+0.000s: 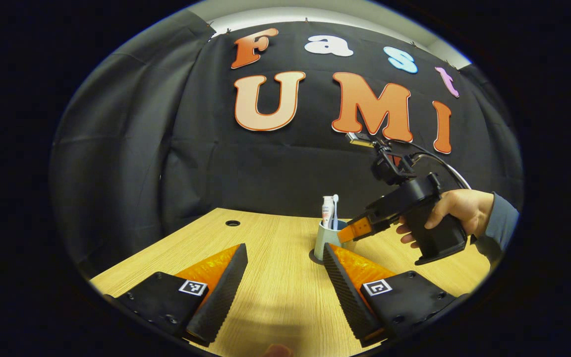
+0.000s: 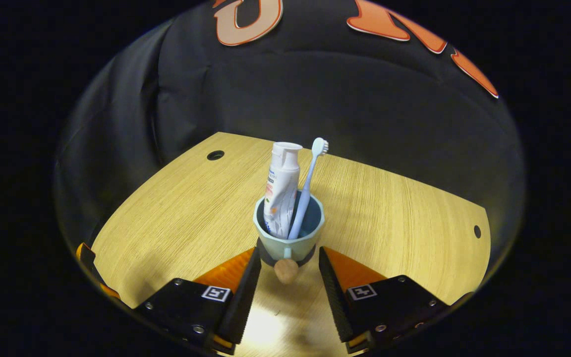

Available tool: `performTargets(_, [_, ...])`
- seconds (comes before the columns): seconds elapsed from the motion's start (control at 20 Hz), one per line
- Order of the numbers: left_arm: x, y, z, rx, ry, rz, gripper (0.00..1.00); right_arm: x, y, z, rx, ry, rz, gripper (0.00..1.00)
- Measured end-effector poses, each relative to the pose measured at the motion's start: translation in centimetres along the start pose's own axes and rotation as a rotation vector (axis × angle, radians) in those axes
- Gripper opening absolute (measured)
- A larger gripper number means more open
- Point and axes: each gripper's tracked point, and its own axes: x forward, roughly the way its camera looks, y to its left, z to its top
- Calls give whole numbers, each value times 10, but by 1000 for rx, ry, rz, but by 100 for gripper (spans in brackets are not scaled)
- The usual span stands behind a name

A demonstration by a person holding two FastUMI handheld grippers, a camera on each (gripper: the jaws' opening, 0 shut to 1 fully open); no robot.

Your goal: Put the toothbrush and toothpaste on the desktop into the cup, then pick up the cup and place it on the coaster on the desktop.

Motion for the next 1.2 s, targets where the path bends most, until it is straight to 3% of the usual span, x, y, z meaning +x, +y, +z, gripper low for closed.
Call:
performTargets(0.15, [-3,-7,7,14,-20,-12,98,2,-7,7,14,-78,-15,86])
performTargets(0.25, [-2,-15,12,16,-24,-27,98,-1,-8,14,43,-128,-24,90])
performTargets(0.65, [-4,-48,57,81,-125,-70,98,-21,-41,38,66,-351,-114,92])
performTargets(0.85, [-1,-59,63,87,-147,-87,97,-36,-72,37,59,-441,-219,93])
performTargets(1.2, [-5,-63,76,93,-239,-56,98,-71,-95,36,104,-582,-268,93])
